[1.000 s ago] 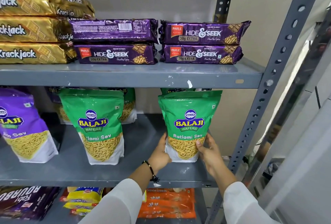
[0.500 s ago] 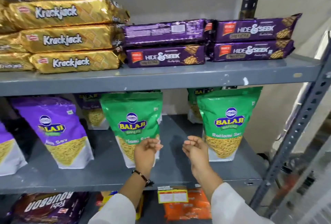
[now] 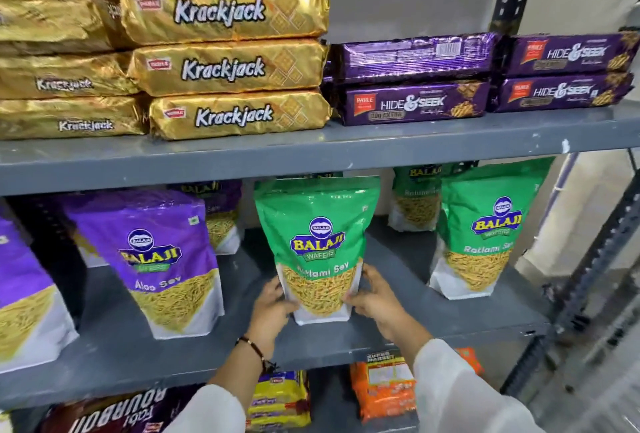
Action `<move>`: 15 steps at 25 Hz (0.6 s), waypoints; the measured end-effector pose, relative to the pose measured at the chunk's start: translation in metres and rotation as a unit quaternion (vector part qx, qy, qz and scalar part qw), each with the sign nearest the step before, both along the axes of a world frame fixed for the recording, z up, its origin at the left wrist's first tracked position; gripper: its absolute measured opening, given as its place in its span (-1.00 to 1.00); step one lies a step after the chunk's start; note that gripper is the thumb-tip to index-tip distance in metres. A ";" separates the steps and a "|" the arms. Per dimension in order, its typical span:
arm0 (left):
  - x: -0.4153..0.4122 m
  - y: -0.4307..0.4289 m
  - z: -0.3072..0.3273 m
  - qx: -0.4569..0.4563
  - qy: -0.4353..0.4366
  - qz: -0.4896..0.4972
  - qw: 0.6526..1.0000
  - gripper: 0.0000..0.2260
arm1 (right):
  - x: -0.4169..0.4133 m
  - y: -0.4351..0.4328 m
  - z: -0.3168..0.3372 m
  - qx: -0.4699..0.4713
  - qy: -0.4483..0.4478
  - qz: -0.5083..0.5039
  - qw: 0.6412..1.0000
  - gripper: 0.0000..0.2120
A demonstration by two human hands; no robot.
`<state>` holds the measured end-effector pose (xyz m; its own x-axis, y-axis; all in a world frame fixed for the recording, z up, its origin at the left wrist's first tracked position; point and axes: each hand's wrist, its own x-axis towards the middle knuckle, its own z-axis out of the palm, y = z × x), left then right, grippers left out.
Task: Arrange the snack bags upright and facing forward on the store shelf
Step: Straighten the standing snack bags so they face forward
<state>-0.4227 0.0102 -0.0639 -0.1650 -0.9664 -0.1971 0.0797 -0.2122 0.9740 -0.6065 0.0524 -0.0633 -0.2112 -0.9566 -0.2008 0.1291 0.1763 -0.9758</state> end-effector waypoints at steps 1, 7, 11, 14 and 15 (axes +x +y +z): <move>0.000 -0.001 0.001 0.004 0.008 -0.010 1.000 -0.51 | 0.002 -0.001 -0.001 0.000 0.002 0.006 1.000 -0.43; -0.003 -0.010 -0.008 0.012 0.026 -0.029 0.999 -0.49 | -0.006 -0.006 -0.003 -0.028 0.028 0.001 0.999 -0.47; -0.013 -0.008 0.000 -0.003 0.009 -0.029 1.000 -0.56 | -0.017 -0.011 -0.006 -0.022 0.036 -0.002 0.999 -0.45; -0.017 -0.007 0.003 -0.013 -0.009 -0.017 1.000 -0.59 | -0.021 -0.015 -0.011 -0.017 0.052 0.002 0.998 -0.40; -0.017 -0.006 0.003 -0.014 -0.007 -0.012 1.000 -0.59 | -0.021 -0.015 -0.011 -0.017 0.054 0.005 0.998 -0.39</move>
<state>-0.4395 0.0042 -0.0612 -0.1846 -0.9676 -0.1724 0.0610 -0.1863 0.9806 -0.6273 0.0374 -0.0747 -0.2208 -0.9645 -0.1446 0.0220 0.1433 -0.9894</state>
